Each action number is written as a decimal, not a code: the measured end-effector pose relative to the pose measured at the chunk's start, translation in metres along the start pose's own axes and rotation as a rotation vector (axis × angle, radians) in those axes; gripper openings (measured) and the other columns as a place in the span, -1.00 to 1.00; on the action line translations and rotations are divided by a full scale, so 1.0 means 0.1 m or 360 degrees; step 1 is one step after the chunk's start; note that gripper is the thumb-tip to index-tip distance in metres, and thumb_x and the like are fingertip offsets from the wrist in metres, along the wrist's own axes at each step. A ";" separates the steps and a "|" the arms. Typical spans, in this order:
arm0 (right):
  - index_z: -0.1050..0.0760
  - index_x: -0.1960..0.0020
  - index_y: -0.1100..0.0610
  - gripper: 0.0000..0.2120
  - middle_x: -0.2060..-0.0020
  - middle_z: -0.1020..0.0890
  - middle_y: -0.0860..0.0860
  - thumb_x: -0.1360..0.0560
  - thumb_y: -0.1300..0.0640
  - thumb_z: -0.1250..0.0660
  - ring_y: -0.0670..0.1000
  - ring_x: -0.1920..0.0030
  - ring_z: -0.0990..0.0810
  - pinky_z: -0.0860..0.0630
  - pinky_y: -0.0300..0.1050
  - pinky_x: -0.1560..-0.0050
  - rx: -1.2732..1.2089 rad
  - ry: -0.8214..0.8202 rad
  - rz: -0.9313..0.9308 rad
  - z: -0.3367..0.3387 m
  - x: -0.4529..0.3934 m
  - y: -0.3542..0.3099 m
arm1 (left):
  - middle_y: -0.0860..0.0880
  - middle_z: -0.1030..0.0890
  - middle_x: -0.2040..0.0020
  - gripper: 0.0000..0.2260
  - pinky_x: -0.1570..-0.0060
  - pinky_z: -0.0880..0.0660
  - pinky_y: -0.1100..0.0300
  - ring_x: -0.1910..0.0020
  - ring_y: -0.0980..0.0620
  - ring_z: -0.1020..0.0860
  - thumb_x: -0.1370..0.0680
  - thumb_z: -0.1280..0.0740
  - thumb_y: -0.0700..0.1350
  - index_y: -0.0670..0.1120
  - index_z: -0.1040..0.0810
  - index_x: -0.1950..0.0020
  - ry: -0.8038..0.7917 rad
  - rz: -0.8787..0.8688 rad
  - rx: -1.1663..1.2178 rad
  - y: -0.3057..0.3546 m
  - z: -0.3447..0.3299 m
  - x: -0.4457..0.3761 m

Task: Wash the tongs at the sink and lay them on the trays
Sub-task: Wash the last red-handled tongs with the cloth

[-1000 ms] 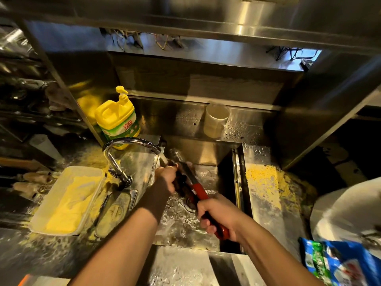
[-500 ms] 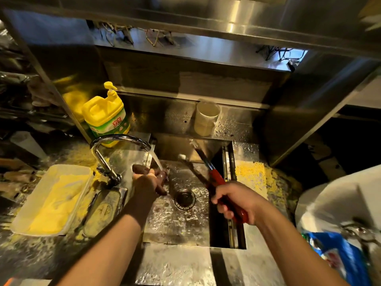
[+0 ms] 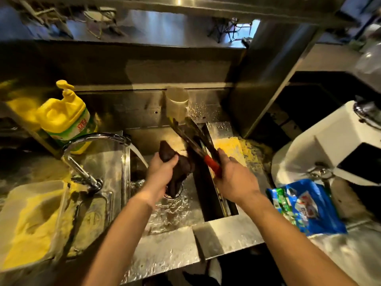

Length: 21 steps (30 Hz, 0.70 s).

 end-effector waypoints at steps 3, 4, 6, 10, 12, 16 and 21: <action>-0.12 -0.54 0.02 -0.27 -0.13 -0.60 0.13 -0.45 0.00 -0.34 0.24 -0.09 -0.60 -0.53 0.03 0.02 -0.0198 0.0087 -0.0046 0.10 0.16 0.10 | -0.21 -0.66 -0.14 -0.73 -0.17 -0.58 -0.07 -0.11 -0.17 -0.65 -0.59 -0.38 -0.19 -0.20 -0.52 -0.26 -0.0101 -0.0038 -0.0097 0.07 -0.24 0.04; -0.15 -0.53 0.03 -0.28 -0.11 -0.61 0.14 -0.43 0.01 -0.34 0.24 -0.08 -0.61 -0.55 0.04 0.01 -0.0245 0.0109 -0.0034 0.15 0.18 0.11 | -0.18 -0.68 -0.09 -0.75 -0.13 -0.58 -0.04 -0.10 -0.18 -0.66 -0.58 -0.39 -0.18 -0.18 -0.53 -0.24 -0.0118 -0.0051 -0.0114 0.11 -0.30 0.06; -0.18 -0.52 0.02 -0.28 -0.09 -0.64 0.14 -0.40 0.02 -0.32 0.23 -0.05 -0.62 -0.57 0.07 0.01 -0.0351 0.0163 -0.0103 0.25 0.37 0.29 | -0.18 -0.69 -0.07 -0.76 -0.10 -0.60 -0.06 -0.08 -0.19 -0.67 -0.57 -0.41 -0.18 -0.16 -0.54 -0.22 -0.0228 -0.0036 -0.0153 0.09 -0.59 0.16; -0.24 -0.51 -0.02 -0.28 0.02 -0.65 0.10 -0.36 0.05 -0.32 0.16 0.06 -0.63 -0.57 0.01 0.06 -0.0579 0.0202 -0.0254 0.48 0.69 0.63 | -0.25 -0.69 -0.09 -0.85 -0.12 -0.60 -0.24 -0.06 -0.25 -0.68 -0.56 -0.40 -0.20 -0.11 -0.58 -0.12 -0.0448 -0.0101 -0.0231 0.10 -1.13 0.42; -0.38 -0.38 -0.05 -0.43 0.18 -0.64 0.00 -0.37 0.06 -0.33 0.06 0.21 -0.60 -0.51 -0.07 0.20 -0.0739 0.0228 -0.0324 0.64 0.86 0.86 | -0.24 -0.70 -0.02 -0.88 -0.01 -0.62 -0.25 0.08 -0.20 -0.70 -0.56 -0.38 -0.21 -0.08 -0.57 -0.08 -0.0591 -0.0158 -0.0273 0.10 -1.48 0.58; -0.50 -0.09 -0.06 -0.64 0.41 -0.51 -0.12 -0.29 0.09 -0.31 -0.16 0.46 -0.43 -0.35 -0.25 0.41 -0.0960 0.0314 -0.0505 1.01 1.29 1.49 | -0.14 -0.69 0.06 -0.87 0.05 -0.60 0.00 0.20 -0.03 -0.67 -0.58 -0.35 -0.28 -0.05 -0.58 0.02 -0.0918 -0.0261 -0.0370 0.04 -2.34 1.03; -0.48 0.17 0.06 -0.86 0.43 -0.50 0.06 -0.30 0.23 -0.35 -0.01 0.50 -0.42 -0.35 -0.17 0.50 -0.1406 0.0474 -0.0790 1.36 1.92 2.25 | -0.18 -0.68 0.04 -0.89 0.01 -0.61 0.03 0.10 -0.09 -0.65 -0.58 -0.37 -0.27 -0.21 -0.56 -0.10 -0.1264 -0.0243 -0.0403 -0.17 -3.32 1.63</action>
Point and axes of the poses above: each hand's wrist, its own x-axis away from the middle knuckle, its own z-axis out of the back of the hand, y = z × x, the point moved 1 cm from there along -x, towards the middle knuckle
